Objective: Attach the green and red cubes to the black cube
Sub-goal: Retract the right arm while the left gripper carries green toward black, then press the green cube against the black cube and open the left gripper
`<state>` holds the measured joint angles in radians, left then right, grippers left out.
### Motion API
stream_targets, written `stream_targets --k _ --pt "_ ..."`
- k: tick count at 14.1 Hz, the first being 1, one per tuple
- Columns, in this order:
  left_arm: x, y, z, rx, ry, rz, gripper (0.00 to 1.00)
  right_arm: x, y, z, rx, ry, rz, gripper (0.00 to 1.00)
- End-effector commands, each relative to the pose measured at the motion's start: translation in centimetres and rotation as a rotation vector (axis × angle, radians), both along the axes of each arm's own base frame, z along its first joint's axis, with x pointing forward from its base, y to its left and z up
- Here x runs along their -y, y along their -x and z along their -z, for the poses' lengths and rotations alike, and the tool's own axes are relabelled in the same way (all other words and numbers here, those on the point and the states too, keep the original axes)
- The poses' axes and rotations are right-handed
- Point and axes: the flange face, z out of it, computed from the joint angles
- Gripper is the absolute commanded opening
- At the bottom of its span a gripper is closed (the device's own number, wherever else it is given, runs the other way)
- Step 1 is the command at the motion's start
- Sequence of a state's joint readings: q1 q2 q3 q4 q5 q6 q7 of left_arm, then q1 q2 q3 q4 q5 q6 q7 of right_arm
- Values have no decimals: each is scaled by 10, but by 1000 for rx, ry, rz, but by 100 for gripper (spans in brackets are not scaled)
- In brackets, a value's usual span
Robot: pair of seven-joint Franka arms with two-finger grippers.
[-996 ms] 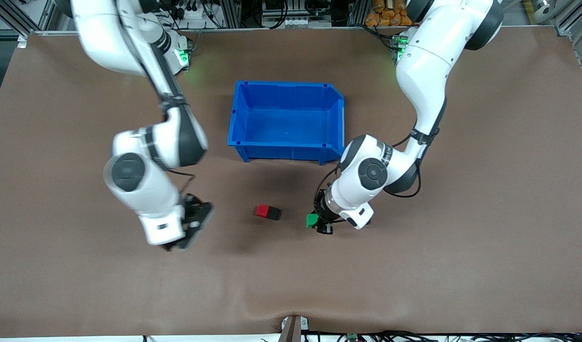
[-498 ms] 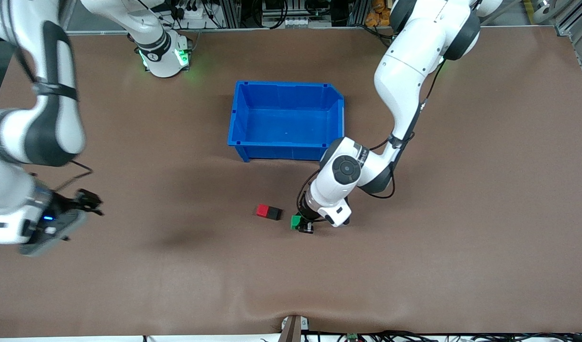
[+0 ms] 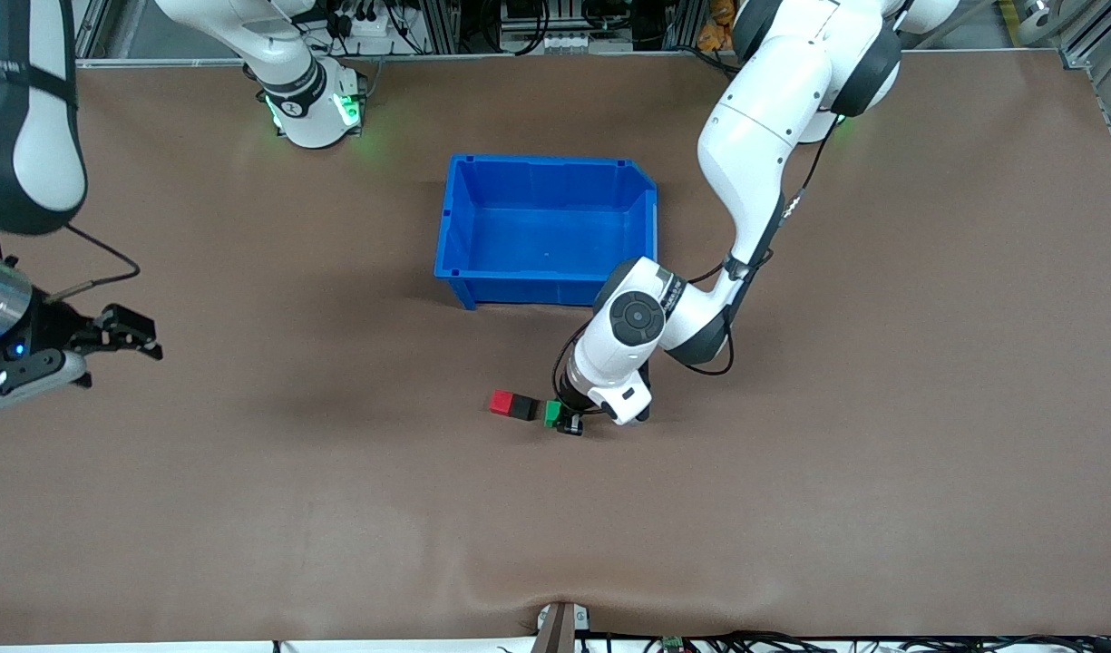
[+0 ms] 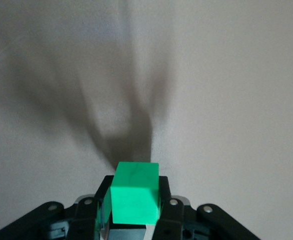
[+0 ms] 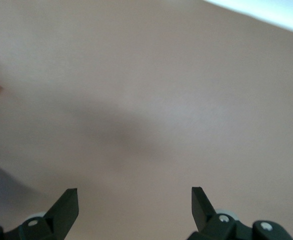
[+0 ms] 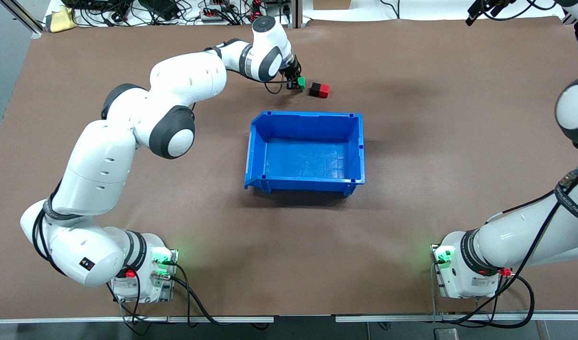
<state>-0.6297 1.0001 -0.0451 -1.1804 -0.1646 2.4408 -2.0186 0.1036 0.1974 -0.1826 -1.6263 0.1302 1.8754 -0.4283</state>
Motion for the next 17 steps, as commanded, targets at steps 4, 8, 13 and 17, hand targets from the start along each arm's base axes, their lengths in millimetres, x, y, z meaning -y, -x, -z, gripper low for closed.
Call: stream_targets --k 4,8,13,17 --pt "15 3 8 6 4 0 0 -5 56 -48 -139 11 275 100" --pt "25 7 19 6 6 9 0 6 84 -78 -171 8 303 100" --pt "34 16 25 5 -3 26 0 2 92 -99 -187 44 285 100" --pt "42 23 27 9 -5 39 0 5 92 -115 -177 36 281 100"
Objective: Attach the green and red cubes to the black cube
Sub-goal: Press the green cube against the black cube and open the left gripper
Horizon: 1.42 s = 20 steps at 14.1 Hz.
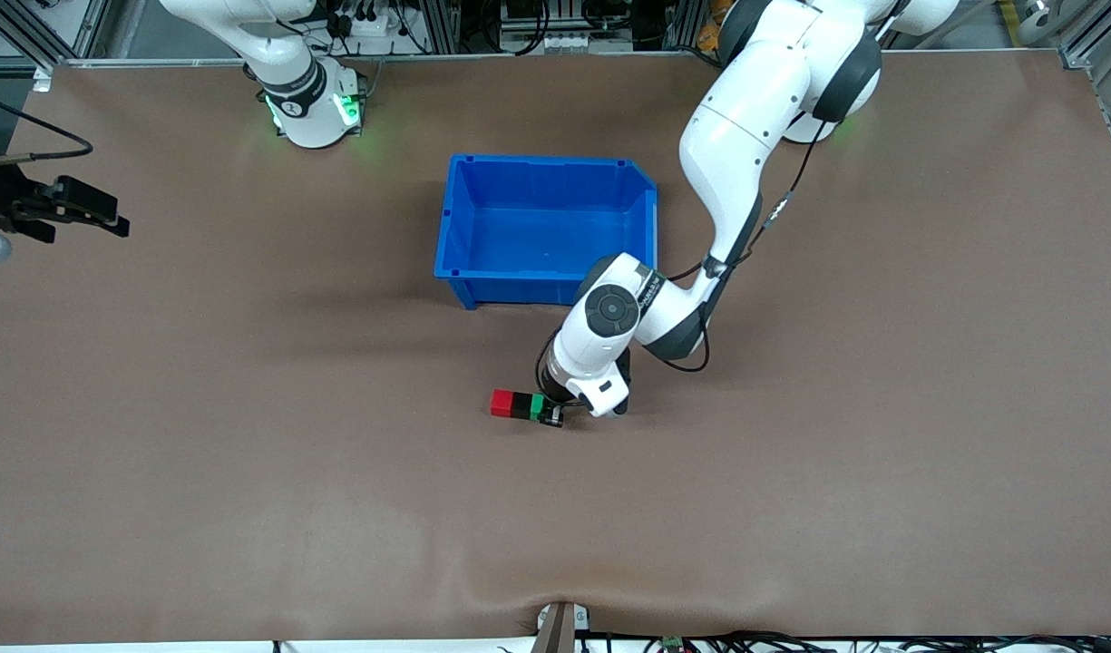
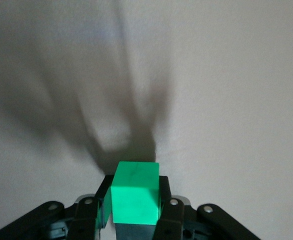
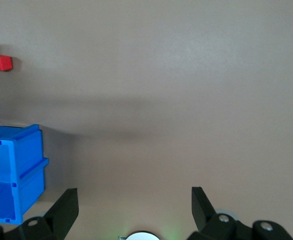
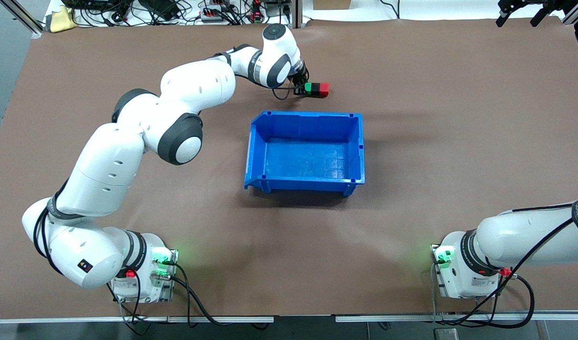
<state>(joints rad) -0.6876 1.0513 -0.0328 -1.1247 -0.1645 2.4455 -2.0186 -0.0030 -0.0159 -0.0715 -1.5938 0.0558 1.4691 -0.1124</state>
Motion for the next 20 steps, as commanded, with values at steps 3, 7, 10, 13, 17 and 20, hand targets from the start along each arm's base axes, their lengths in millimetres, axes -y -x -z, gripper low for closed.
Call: stream_targets --k 3,7,10,13,17,20 --pt "3 4 4 -59 -29 -39 0 0 -5 -24 37 23 13 100" --pt "-8 -1 -25 -128 -59 -88 0 1 -5 -27 44 22 17 100" --pt "-11 -1 -25 -148 -76 -100 0 0 -5 -27 48 16 17 100" --pt "-15 -2 -23 -140 -96 -85 76 -5 -5 -27 47 26 4 100" --pt "-29 -10 -75 -101 -163 11 100 -5 -5 -26 40 26 4 100" --pt "-79 -29 -148 -127 -200 113 100 -4 -6 -25 42 26 5 100"
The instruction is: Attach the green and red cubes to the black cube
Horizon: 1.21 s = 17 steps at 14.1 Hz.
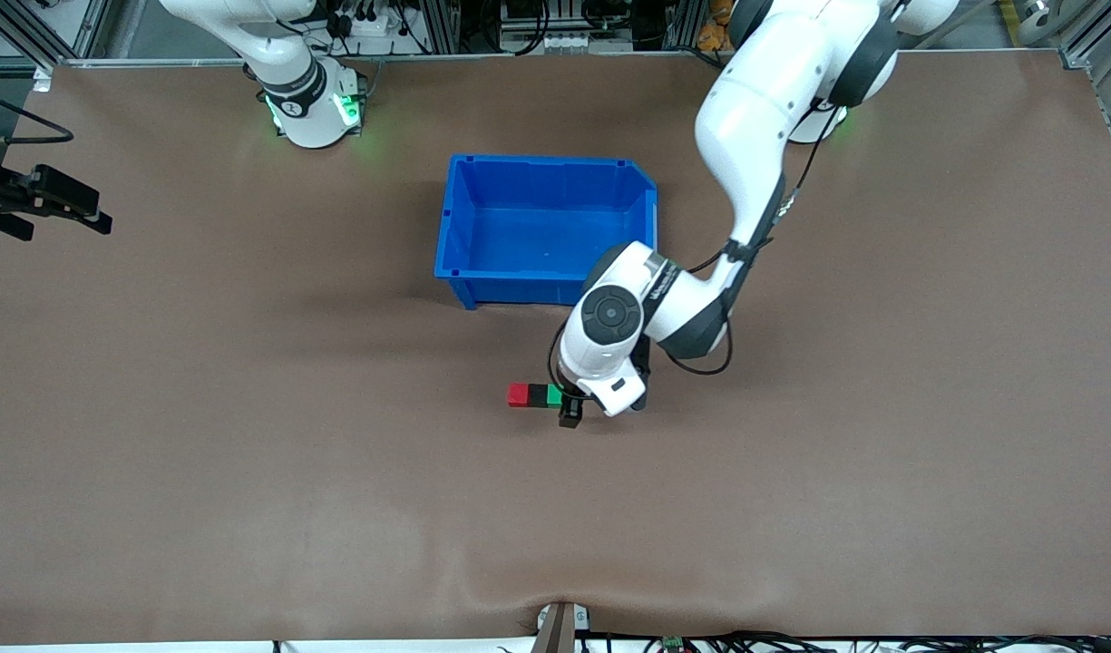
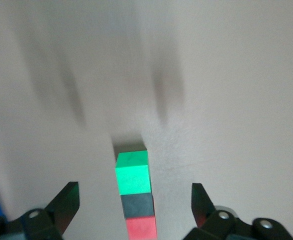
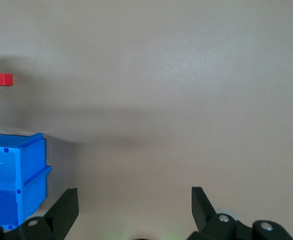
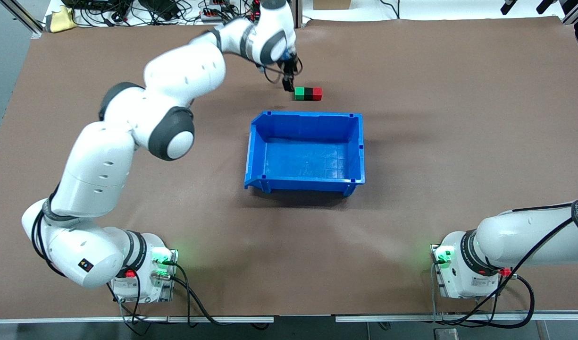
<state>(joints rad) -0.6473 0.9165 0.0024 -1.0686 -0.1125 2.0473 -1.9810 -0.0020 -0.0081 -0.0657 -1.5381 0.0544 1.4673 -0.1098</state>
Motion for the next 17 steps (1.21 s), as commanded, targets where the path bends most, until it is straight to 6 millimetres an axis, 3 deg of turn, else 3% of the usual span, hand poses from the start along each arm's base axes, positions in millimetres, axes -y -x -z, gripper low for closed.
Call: stream_targets --k 1,4,8,12,17 --pt "-50 -9 -82 -7 -50 139 100 0 -2 -4 -2 22 10 100" --pt "-126 -17 -146 -79 -93 397 100 1 -3 -3 -1 22 13 100" --pt "-215 -18 -204 -91 -67 618 100 1 -3 -2 -2 22 13 100" --pt "-306 -6 -245 -79 -54 771 100 2 -4 -3 -1 23 15 100" --pt "-400 25 -285 -33 -33 897 100 5 -3 -3 -1 23 21 100"
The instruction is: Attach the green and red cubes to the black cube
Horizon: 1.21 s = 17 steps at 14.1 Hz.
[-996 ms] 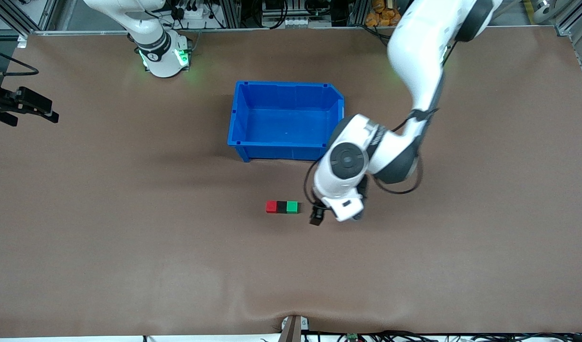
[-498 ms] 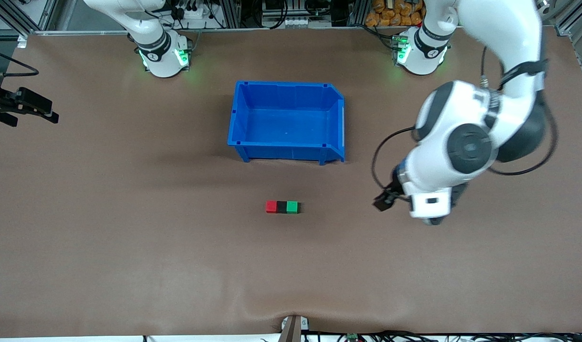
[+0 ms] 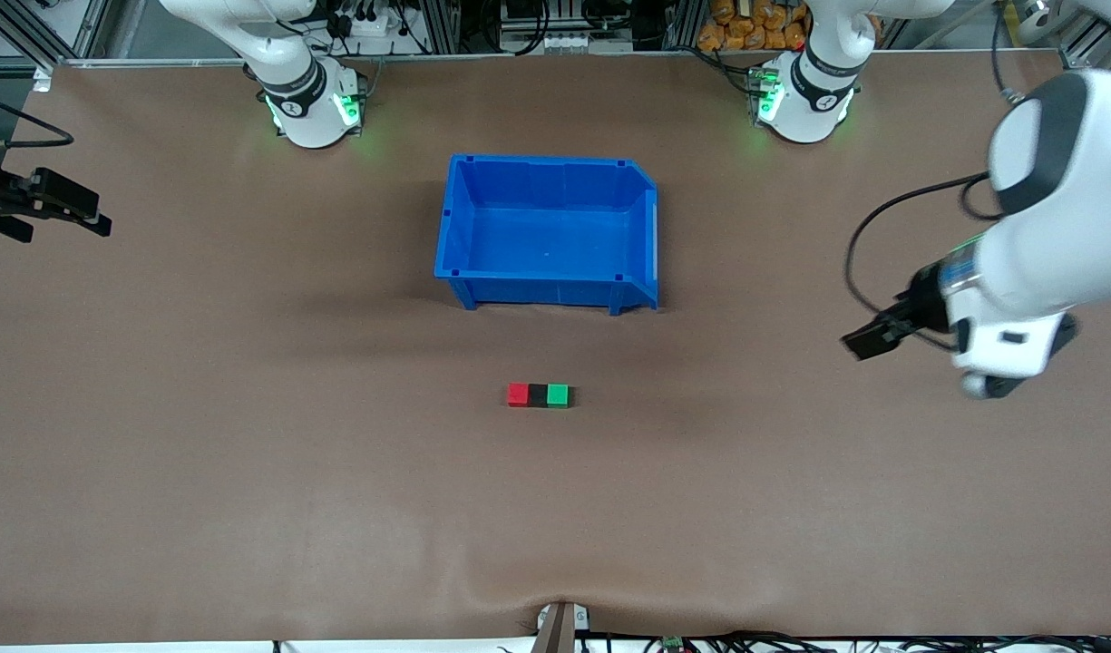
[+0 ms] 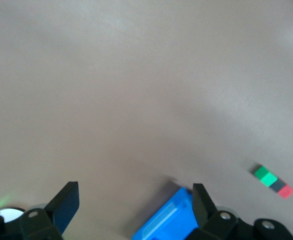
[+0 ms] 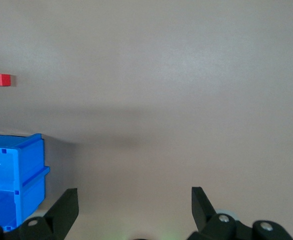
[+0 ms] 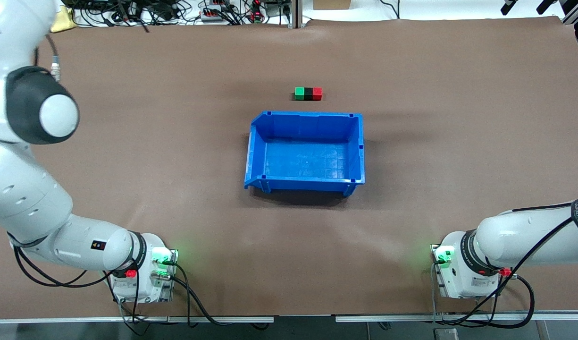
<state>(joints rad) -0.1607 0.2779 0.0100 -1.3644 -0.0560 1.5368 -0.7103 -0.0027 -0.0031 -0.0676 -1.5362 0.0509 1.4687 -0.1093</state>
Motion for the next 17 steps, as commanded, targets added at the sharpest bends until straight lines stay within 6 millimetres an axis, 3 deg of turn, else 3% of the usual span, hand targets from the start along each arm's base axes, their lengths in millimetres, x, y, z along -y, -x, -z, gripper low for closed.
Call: stream_targets --k 1,5,10,11,14,17 --pt "-44 37 -18 10 1 97 100 2 -2 -4 1 19 16 100" --pt "-75 64 -38 39 20 235 100 1 -2 -5 3 19 15 100" --pt "-78 118 -56 60 25 356 100 1 -2 -4 3 20 13 100" --pt "-72 125 -59 57 18 378 100 1 -2 -4 3 19 15 100" --pt "-31 144 -64 47 -103 467 100 1 -2 -4 3 19 15 100" --pt "-36 144 -70 57 -103 467 100 1 -3 -5 9 19 15 100"
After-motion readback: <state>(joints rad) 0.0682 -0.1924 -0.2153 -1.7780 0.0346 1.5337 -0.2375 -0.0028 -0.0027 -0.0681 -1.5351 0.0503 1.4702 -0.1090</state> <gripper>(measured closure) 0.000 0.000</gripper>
